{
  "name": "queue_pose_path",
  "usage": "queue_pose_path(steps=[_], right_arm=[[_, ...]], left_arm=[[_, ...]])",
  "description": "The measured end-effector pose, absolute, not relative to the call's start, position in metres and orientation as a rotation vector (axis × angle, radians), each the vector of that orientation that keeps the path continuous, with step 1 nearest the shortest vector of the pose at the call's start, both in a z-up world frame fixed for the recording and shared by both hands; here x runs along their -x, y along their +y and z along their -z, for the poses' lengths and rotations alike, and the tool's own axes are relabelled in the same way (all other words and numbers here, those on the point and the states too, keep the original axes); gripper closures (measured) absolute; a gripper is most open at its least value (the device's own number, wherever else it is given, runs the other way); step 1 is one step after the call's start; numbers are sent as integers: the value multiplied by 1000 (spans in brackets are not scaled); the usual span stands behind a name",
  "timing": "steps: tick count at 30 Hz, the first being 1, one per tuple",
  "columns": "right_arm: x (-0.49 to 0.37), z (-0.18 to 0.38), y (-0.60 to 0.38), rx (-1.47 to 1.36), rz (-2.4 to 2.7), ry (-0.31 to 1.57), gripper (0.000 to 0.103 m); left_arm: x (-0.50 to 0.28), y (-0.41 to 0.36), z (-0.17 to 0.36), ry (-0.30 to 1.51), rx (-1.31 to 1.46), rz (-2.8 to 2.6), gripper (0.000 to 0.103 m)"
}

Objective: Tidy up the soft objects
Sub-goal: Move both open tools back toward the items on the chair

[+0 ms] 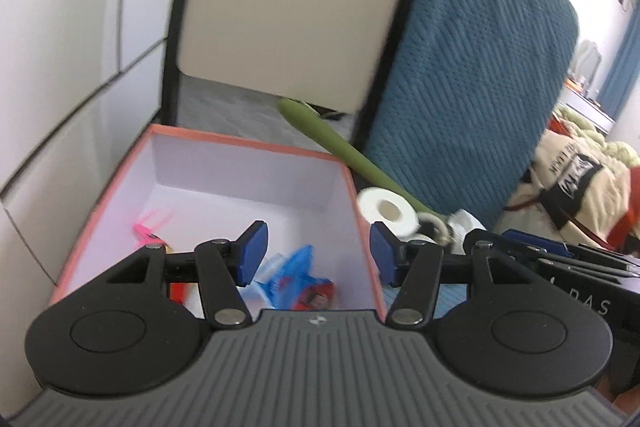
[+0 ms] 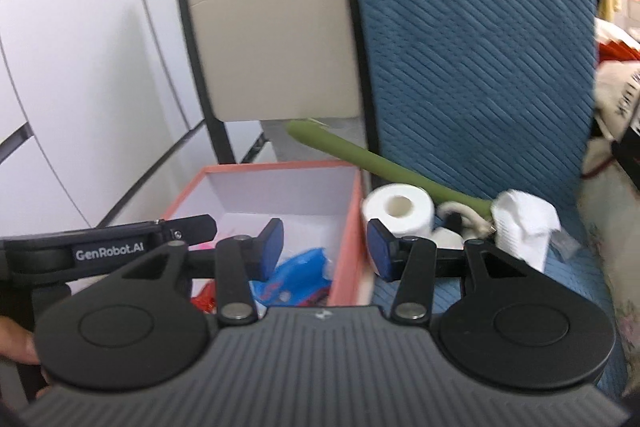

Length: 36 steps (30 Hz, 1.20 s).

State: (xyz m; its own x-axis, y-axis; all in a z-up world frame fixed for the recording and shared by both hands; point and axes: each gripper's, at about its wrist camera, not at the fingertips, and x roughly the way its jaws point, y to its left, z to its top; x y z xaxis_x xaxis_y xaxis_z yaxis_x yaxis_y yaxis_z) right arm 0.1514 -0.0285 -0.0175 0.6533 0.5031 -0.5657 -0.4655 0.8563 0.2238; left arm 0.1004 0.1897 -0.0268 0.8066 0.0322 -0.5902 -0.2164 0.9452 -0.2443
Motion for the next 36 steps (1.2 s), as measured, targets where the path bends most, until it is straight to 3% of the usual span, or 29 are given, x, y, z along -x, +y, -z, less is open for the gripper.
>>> queue_pose_path(steps=[17,36], right_arm=[[-123,53,-116,-85,-407,721,54],[-109,94,-190,-122,-276,736,54]], left_arm=[[-101,102,64,686,281,9,41],[-119,51,70,696,259,54,41]])
